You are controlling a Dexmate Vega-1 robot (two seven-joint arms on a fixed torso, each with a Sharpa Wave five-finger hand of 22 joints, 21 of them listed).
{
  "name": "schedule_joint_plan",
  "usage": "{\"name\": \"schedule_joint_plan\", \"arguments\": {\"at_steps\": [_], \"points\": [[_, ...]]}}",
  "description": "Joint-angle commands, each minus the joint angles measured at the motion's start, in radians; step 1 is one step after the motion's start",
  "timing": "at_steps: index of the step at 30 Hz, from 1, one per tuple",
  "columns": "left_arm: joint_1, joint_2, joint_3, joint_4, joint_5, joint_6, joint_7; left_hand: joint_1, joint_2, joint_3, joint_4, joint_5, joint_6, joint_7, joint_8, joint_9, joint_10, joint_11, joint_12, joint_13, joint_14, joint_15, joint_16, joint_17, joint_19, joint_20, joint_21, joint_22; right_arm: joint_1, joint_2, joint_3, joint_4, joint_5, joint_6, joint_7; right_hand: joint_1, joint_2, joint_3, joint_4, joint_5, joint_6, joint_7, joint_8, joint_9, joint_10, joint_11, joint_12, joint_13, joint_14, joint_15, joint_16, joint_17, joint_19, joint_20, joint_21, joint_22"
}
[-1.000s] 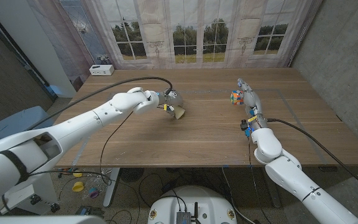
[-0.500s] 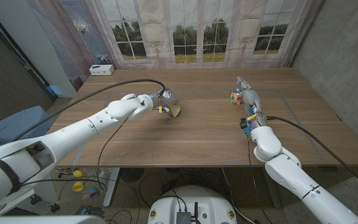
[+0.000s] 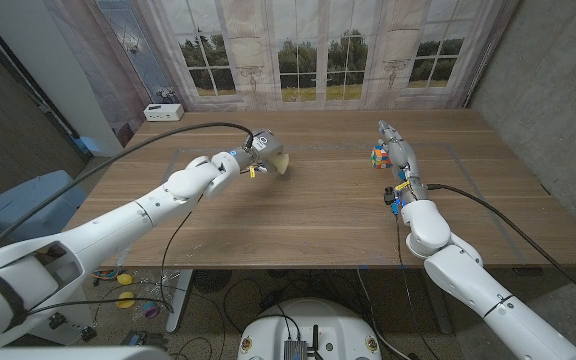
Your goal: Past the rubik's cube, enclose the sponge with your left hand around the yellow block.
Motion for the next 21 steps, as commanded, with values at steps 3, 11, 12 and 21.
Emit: {"name": "schedule_joint_plan", "arguments": {"at_steps": [3,11,12,21], "points": [[0.073,-0.013,-0.070,-0.015,-0.152,0.067,0.143,0.087,0.086,0.007,0.007,-0.004,0.147,-0.121,-0.001,0.006,0.156,-0.144,-0.001,0.009,0.024,-0.152,0.000,0.002,0.020,0.000,0.009,0.001,-0.008,0.001,0.001,-0.006,0.002,-0.006,-0.006,0.009,0.008,0.011,-0.004,0.007,0.007,-0.005,-0.001,0.004,0.007,-0.004,0.000,0.004,0.008,0.005,-0.003,0.000,0.009,-0.002,0.006,0.005],[0.098,-0.028,-0.107,-0.027,-0.265,0.073,0.170,0.088,0.088,0.007,0.009,-0.007,0.149,-0.120,-0.004,0.006,0.158,-0.145,-0.001,0.013,0.033,-0.151,0.000,0.002,0.023,0.003,0.010,0.001,-0.010,-0.004,0.002,-0.011,0.012,-0.018,-0.001,0.017,0.014,0.017,-0.008,0.007,0.008,-0.005,-0.001,0.004,0.009,-0.004,0.000,0.004,0.017,0.009,0.000,-0.001,0.009,0.004,0.006,0.005],[0.102,-0.030,-0.114,-0.028,-0.288,0.068,0.173,0.088,0.088,0.007,0.009,-0.007,0.150,-0.120,-0.004,0.007,0.158,-0.145,-0.001,0.013,0.033,-0.151,0.000,0.002,0.023,0.003,0.010,0.001,-0.010,-0.005,0.003,-0.011,0.014,-0.019,0.001,0.017,0.014,0.017,-0.008,0.006,0.010,-0.004,0.000,0.004,0.010,-0.004,0.001,0.004,0.021,0.010,0.002,0.000,0.010,0.008,0.006,0.005],[0.120,-0.042,-0.152,-0.039,-0.411,0.053,0.198,0.090,0.088,0.007,0.011,-0.012,0.151,-0.119,-0.007,0.008,0.156,-0.143,-0.002,0.017,0.041,-0.152,-0.002,0.001,0.023,0.005,0.009,0.002,0.010,-0.008,-0.006,-0.003,0.036,-0.041,0.022,0.018,0.018,0.022,-0.006,0.002,0.022,-0.006,0.002,0.004,0.017,-0.006,0.002,0.004,0.063,0.038,0.016,0.004,0.019,0.057,0.009,0.006]]}}
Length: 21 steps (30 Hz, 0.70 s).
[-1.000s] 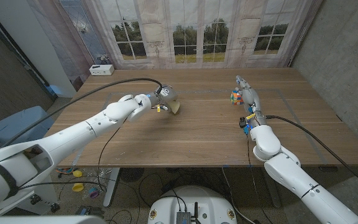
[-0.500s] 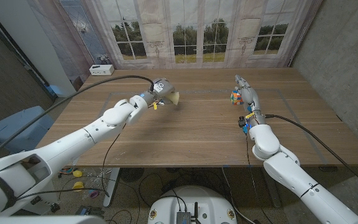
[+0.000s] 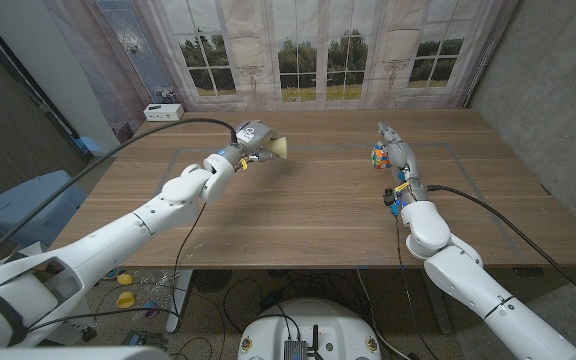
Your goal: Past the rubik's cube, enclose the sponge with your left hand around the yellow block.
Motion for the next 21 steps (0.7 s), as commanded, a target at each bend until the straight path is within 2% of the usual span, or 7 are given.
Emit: {"name": "schedule_joint_plan", "arguments": {"at_steps": [1,13,14,21], "points": [[0.031,-0.016,-0.051,-0.015,-0.174,-0.010,0.049,0.087,0.091,0.008,0.009,-0.003,0.138,-0.121,0.006,0.003,0.151,-0.145,-0.001,0.005,0.015,-0.145,-0.003,0.001,0.010,0.003,0.003,0.002,0.017,-0.005,-0.006,0.005,0.024,-0.023,0.020,0.008,0.007,0.007,0.001,0.002,0.017,0.000,0.002,0.005,0.013,-0.001,0.002,0.004,0.018,0.004,0.009,0.004,0.006,0.016,0.009,0.006],[0.051,-0.045,-0.111,0.003,-0.398,-0.081,0.053,0.091,0.093,0.010,0.011,-0.009,0.142,-0.114,0.003,0.005,0.153,-0.139,-0.002,0.011,0.020,-0.145,-0.007,0.000,0.007,0.008,0.002,0.002,0.035,-0.004,-0.017,0.016,0.033,-0.033,0.024,0.012,0.010,0.011,-0.001,0.001,0.024,0.000,0.004,0.005,0.018,0.002,0.003,0.004,0.024,0.009,0.009,0.004,0.007,0.022,0.009,0.006],[0.052,-0.046,-0.117,0.006,-0.419,-0.091,0.050,0.092,0.093,0.010,0.011,-0.010,0.142,-0.114,0.002,0.006,0.152,-0.132,-0.003,0.012,0.021,-0.145,-0.008,0.000,0.007,0.008,0.002,0.002,0.035,-0.004,-0.017,0.016,0.033,-0.032,0.024,0.012,0.010,0.012,-0.001,0.001,0.025,0.000,0.004,0.005,0.019,0.001,0.003,0.004,0.024,0.009,0.008,0.004,0.007,0.023,0.009,0.006],[0.057,-0.054,-0.150,0.027,-0.563,-0.160,0.015,0.096,0.095,0.012,0.012,-0.016,0.143,-0.107,-0.002,0.007,0.155,-0.133,-0.003,0.015,0.026,-0.145,-0.010,0.000,0.007,0.008,0.002,0.003,0.035,-0.004,-0.021,0.014,0.033,-0.034,0.020,0.013,0.011,0.013,-0.002,0.001,0.025,0.000,0.003,0.005,0.020,0.002,0.003,0.004,0.025,0.008,0.008,0.005,0.006,0.023,0.009,0.006]]}}
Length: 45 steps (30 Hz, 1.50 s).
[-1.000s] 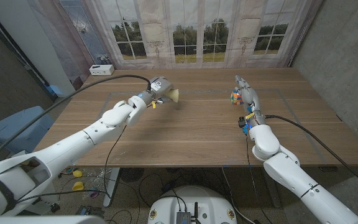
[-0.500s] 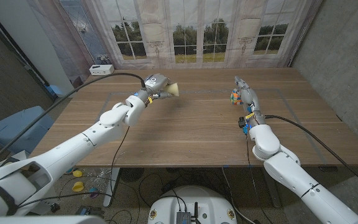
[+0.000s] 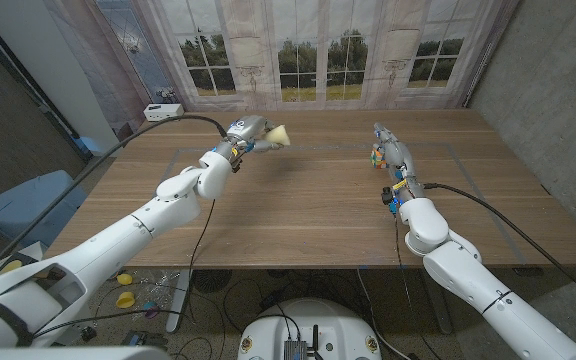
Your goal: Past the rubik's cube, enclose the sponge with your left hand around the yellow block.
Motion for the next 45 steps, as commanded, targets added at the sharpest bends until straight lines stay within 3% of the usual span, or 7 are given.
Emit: {"name": "schedule_joint_plan", "arguments": {"at_steps": [1,27,32,38,45], "points": [[0.014,-0.016,-0.055,0.028,-0.251,-0.107,-0.033,0.093,0.098,0.013,0.012,-0.005,0.128,-0.103,0.002,0.001,0.142,-0.132,0.001,0.007,0.012,-0.141,-0.003,0.000,0.001,0.002,0.002,0.003,0.007,0.000,-0.008,0.003,0.005,-0.006,0.000,0.008,0.005,0.011,0.001,0.000,0.007,0.004,0.003,0.005,0.009,0.002,0.003,0.004,0.007,0.002,0.007,0.002,0.004,0.010,0.009,0.001],[0.093,0.007,-0.157,0.027,-0.573,-0.247,-0.127,0.106,0.103,0.024,0.017,-0.023,0.131,-0.082,-0.005,0.005,0.144,-0.121,-0.001,0.015,0.036,-0.139,-0.005,0.000,0.014,0.006,0.007,0.004,-0.049,0.000,-0.023,-0.064,-0.046,-0.011,-0.052,0.009,0.001,0.012,0.000,-0.002,0.008,0.005,0.001,0.005,0.010,0.004,0.001,0.004,0.007,0.002,0.005,0.004,0.002,0.011,0.007,0.002],[0.090,0.002,-0.169,0.058,-0.627,-0.295,-0.157,0.111,0.104,0.032,0.024,-0.037,0.127,-0.071,-0.011,0.007,0.143,-0.118,-0.004,0.021,0.078,-0.135,0.001,0.001,0.085,-0.010,0.037,0.006,-0.068,0.010,-0.028,-0.077,-0.065,-0.010,-0.074,0.009,0.001,0.012,0.000,-0.002,0.011,0.006,0.002,0.005,0.012,0.005,0.002,0.004,0.007,0.003,0.004,0.004,0.002,0.010,0.007,0.002],[0.089,0.000,-0.173,0.079,-0.652,-0.334,-0.174,0.120,0.097,0.041,0.030,-0.062,0.118,-0.054,-0.018,0.011,0.136,-0.106,-0.008,0.033,0.135,-0.131,0.001,-0.001,0.217,-0.018,0.096,0.008,-0.084,0.019,-0.035,-0.091,-0.080,-0.014,-0.091,0.007,-0.001,0.012,0.001,-0.003,0.011,0.006,0.001,0.005,0.013,0.007,0.002,0.004,0.008,0.003,0.004,0.005,0.001,0.010,0.007,0.002],[0.091,0.001,-0.176,0.099,-0.681,-0.374,-0.203,0.125,0.091,0.044,0.034,-0.079,0.113,-0.040,-0.019,0.014,0.133,-0.087,-0.011,0.043,0.191,-0.120,0.006,0.000,0.296,-0.046,0.127,0.000,-0.109,0.025,-0.042,-0.116,-0.104,-0.020,-0.112,0.007,-0.001,0.012,0.001,-0.003,0.012,0.007,0.001,0.005,0.013,0.008,0.001,0.004,0.008,0.004,0.004,0.005,0.001,0.009,0.007,0.002]]}}
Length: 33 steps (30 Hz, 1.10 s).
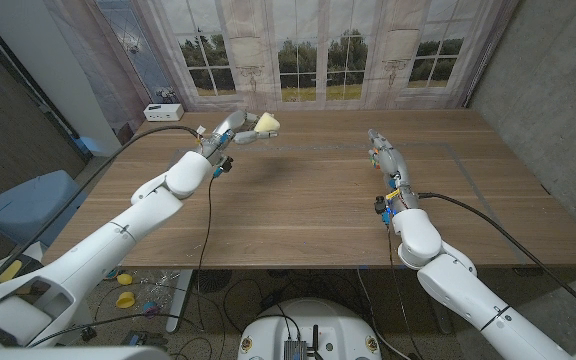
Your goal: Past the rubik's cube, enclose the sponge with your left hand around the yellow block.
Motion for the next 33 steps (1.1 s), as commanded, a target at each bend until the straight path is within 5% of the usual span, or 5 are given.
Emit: {"name": "schedule_joint_plan", "arguments": {"at_steps": [1,17,26,31,33], "points": [[0.005,0.000,-0.014,0.035,-0.072,-0.075,-0.049,0.120,0.095,0.033,0.025,-0.012,0.090,-0.043,-0.002,0.007,0.111,-0.087,-0.003,0.010,0.046,-0.080,0.007,-0.001,0.053,-0.023,0.021,-0.005,-0.040,0.013,-0.012,-0.037,-0.040,-0.006,-0.037,0.006,-0.001,0.004,0.001,-0.003,0.006,0.001,0.001,0.005,0.006,0.001,0.001,0.004,0.008,0.004,0.004,0.006,0.007,0.003,0.007,0.002],[0.053,0.009,-0.049,0.000,-0.182,-0.064,-0.088,0.132,0.091,0.039,0.022,-0.029,0.091,-0.021,-0.001,0.010,0.115,-0.070,-0.003,0.022,0.112,-0.072,0.010,-0.003,0.120,-0.041,0.041,-0.014,-0.095,0.020,-0.011,-0.071,-0.147,0.046,-0.083,0.004,-0.006,0.004,0.001,-0.004,0.032,0.018,0.007,0.005,0.032,0.021,0.008,0.004,0.032,0.007,0.009,0.006,0.028,-0.014,0.014,0.002],[0.078,0.027,-0.056,-0.054,-0.136,-0.017,-0.032,0.136,0.089,0.041,0.020,-0.036,0.092,-0.016,-0.001,0.010,0.122,-0.073,-0.001,0.025,0.132,-0.069,0.010,-0.003,0.134,-0.047,0.045,-0.015,-0.089,0.029,-0.006,-0.047,-0.139,0.074,-0.059,0.001,-0.008,0.003,0.002,-0.004,0.037,0.020,0.007,0.005,0.037,0.022,0.008,0.004,0.033,0.007,0.008,0.006,0.030,-0.014,0.014,0.002],[0.091,0.036,-0.052,-0.084,-0.056,-0.001,0.027,0.151,0.084,0.048,0.007,-0.051,0.100,-0.013,0.001,0.010,0.131,-0.068,-0.006,0.018,0.131,-0.068,-0.001,-0.006,0.115,-0.054,0.035,-0.015,-0.086,0.030,-0.001,-0.038,-0.134,0.083,-0.047,0.001,-0.008,0.003,0.002,-0.004,0.037,0.018,0.006,0.005,0.036,0.021,0.007,0.004,0.034,0.008,0.007,0.006,0.030,-0.015,0.013,0.002],[0.094,0.046,-0.048,-0.097,-0.035,0.011,0.029,0.133,0.079,0.048,0.011,-0.099,0.045,-0.020,-0.018,0.009,0.088,-0.057,-0.041,0.001,0.065,-0.058,-0.022,-0.004,0.026,-0.008,-0.002,-0.014,-0.085,0.029,0.001,-0.035,-0.131,0.084,-0.040,0.001,-0.008,0.004,0.002,-0.004,0.036,0.018,0.006,0.005,0.036,0.022,0.007,0.004,0.034,0.008,0.007,0.006,0.030,-0.014,0.013,0.002]]}}
